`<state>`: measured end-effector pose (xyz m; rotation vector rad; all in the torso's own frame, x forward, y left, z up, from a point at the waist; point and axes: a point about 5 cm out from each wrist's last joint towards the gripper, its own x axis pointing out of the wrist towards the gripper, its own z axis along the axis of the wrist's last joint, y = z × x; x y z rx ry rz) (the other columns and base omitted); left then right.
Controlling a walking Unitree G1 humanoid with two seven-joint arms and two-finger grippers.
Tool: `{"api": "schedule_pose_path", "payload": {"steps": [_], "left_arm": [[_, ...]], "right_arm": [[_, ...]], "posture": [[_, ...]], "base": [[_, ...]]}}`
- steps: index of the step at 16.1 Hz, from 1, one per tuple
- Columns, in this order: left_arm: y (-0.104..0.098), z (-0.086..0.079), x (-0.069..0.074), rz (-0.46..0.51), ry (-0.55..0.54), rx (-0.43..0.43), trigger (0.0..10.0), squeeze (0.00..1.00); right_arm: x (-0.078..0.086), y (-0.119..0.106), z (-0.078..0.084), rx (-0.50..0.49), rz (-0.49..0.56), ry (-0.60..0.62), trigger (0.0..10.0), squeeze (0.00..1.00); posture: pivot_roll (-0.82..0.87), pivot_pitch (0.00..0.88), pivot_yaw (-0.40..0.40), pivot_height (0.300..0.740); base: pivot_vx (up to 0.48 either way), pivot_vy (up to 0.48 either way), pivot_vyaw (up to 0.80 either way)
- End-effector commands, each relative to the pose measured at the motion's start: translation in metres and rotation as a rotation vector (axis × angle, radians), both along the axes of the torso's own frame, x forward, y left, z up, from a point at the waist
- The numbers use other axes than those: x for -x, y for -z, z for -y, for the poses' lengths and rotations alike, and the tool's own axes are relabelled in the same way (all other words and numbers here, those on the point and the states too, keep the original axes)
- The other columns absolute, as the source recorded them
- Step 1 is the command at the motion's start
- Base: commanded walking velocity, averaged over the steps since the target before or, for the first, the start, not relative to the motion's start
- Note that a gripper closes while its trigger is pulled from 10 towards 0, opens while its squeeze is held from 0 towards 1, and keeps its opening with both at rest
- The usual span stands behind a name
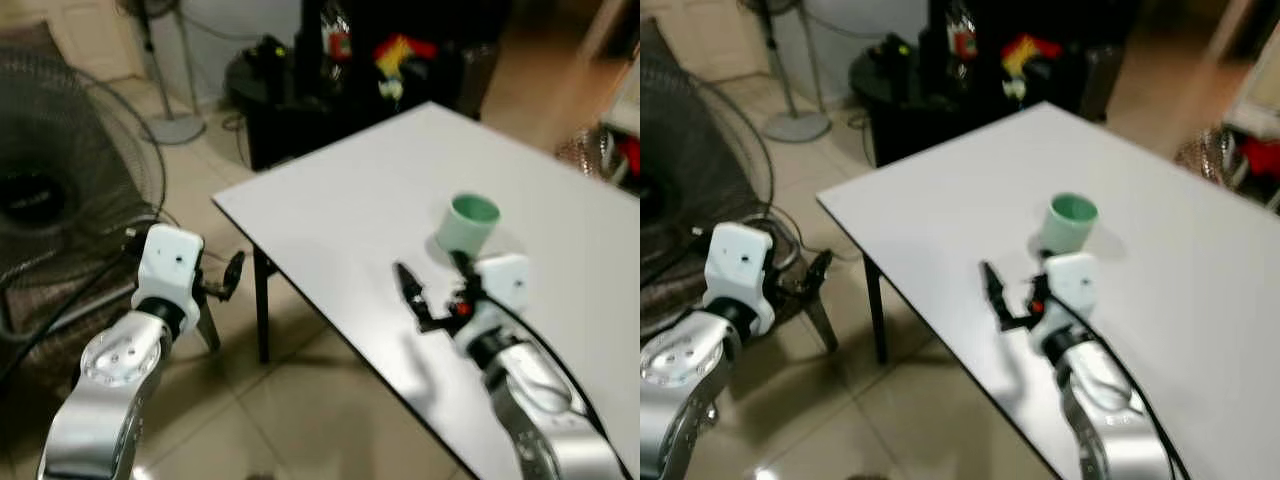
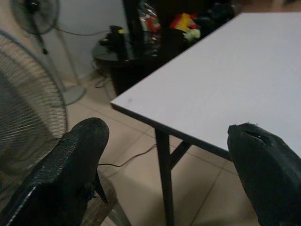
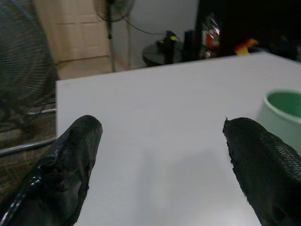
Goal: Setting the table
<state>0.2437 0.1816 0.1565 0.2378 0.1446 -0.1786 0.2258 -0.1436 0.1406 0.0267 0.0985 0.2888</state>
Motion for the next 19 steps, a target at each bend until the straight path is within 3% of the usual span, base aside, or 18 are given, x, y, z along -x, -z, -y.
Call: {"api": "schedule_pose_path", "payload": {"steps": [1,7,14,19], "left_arm": [[-0.0022,0.0028,0.0015,0.017,0.01,-0.008,10.0,0.0],[-0.0046,-0.0015,0.0005,0.046,-0.025,-0.015,10.0,0.0],[-0.0079,0.0015,-0.0012,0.047,0.006,0.013,10.0,0.0],[-0.0116,-0.0004,-0.0057,0.055,0.007,0.018,10.0,0.0]], "right_arm": [[-0.0009,-0.001,0.0051,0.012,0.009,0.015,10.0,1.0],[0.0004,0.0037,0.0059,-0.021,-0.009,0.013,10.0,1.0],[0.0008,0.0073,0.0089,-0.08,-0.015,0.053,10.0,1.0],[0.001,0.007,0.0108,-0.093,-0.008,0.063,10.0,1.0]], "posture": [[0.11,0.0,-0.034,0.74],[0.11,0.0,-0.04,0.74],[0.11,0.0,-0.021,0.74],[0.11,0.0,-0.013,0.74]], "base": [[0.0,0.0,0.8],[0.0,0.0,0.8],[0.0,0.0,0.8],[0.0,0.288,0.8]]}}
